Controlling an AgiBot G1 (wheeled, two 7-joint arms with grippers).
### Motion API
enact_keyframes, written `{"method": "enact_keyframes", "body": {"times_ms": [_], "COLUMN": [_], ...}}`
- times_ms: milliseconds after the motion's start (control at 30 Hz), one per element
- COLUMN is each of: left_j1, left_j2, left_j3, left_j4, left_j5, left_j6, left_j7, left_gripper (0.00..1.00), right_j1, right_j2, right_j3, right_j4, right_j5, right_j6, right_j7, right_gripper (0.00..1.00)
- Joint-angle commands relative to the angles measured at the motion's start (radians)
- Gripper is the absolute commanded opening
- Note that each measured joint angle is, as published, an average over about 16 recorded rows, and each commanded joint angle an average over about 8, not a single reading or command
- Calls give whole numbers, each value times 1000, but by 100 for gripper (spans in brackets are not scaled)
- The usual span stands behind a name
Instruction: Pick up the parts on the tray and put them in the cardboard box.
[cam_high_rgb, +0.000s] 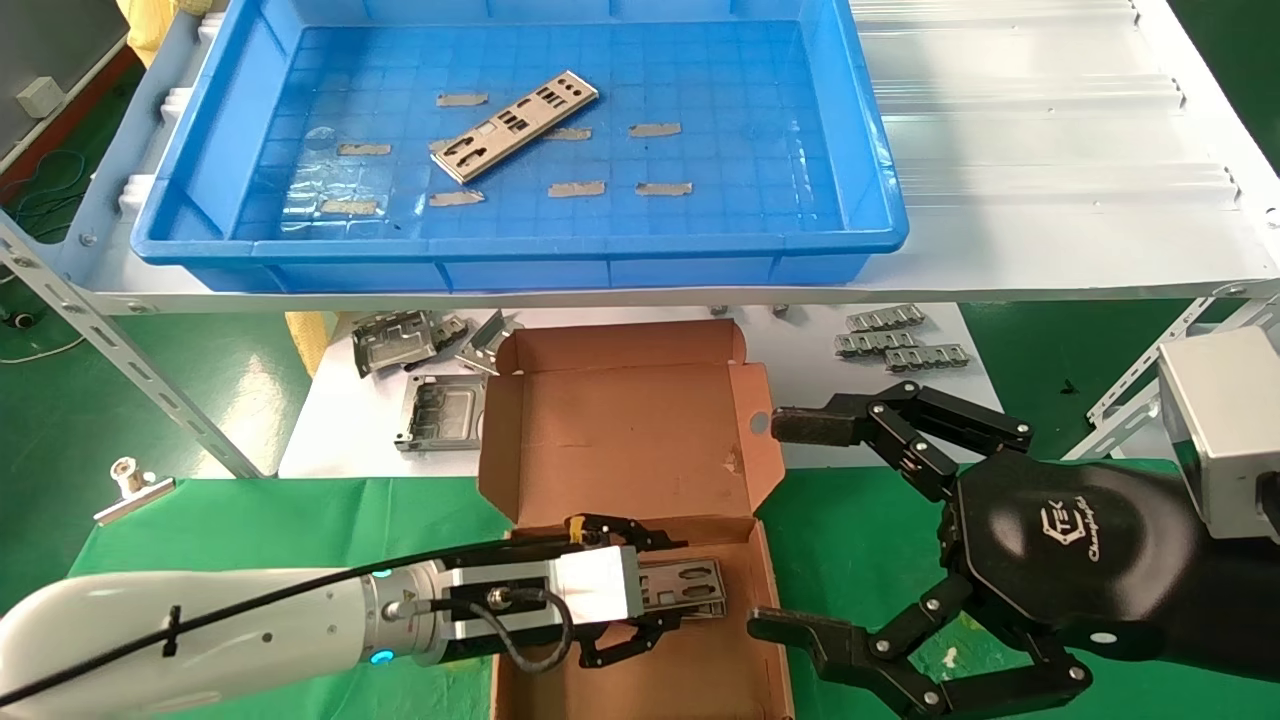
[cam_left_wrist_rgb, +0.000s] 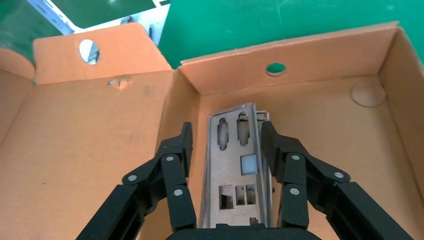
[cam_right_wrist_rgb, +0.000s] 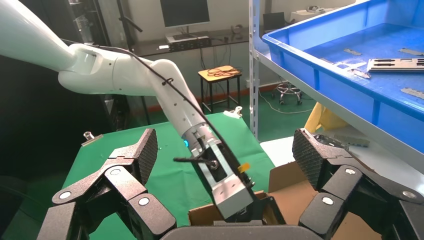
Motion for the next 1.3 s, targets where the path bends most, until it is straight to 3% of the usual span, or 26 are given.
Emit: {"method": "enact_keyframes", "body": {"times_ms": [33,533,1000,1300], "left_j1": [-7,-35,-32,-20], "left_j2": [5,-112,-115,-157], "left_j3": [1,-57,-61,-109], "left_j4": [12,-83,-83,-87], "left_j5": [3,-221,-230,-290], "left_j6": [3,196,199,248], "left_j7": [8,-247,-242,-248], "left_gripper": [100,100,100,100], "right_j1": [0,0,0,0], "right_j2": [0,0,0,0], "right_j3": [0,0,0,0], "right_j4": [0,0,0,0], "right_j5": [0,0,0,0], "right_j6": [0,0,0,0], "right_j7": [0,0,0,0], "right_gripper": [100,100,100,100]}}
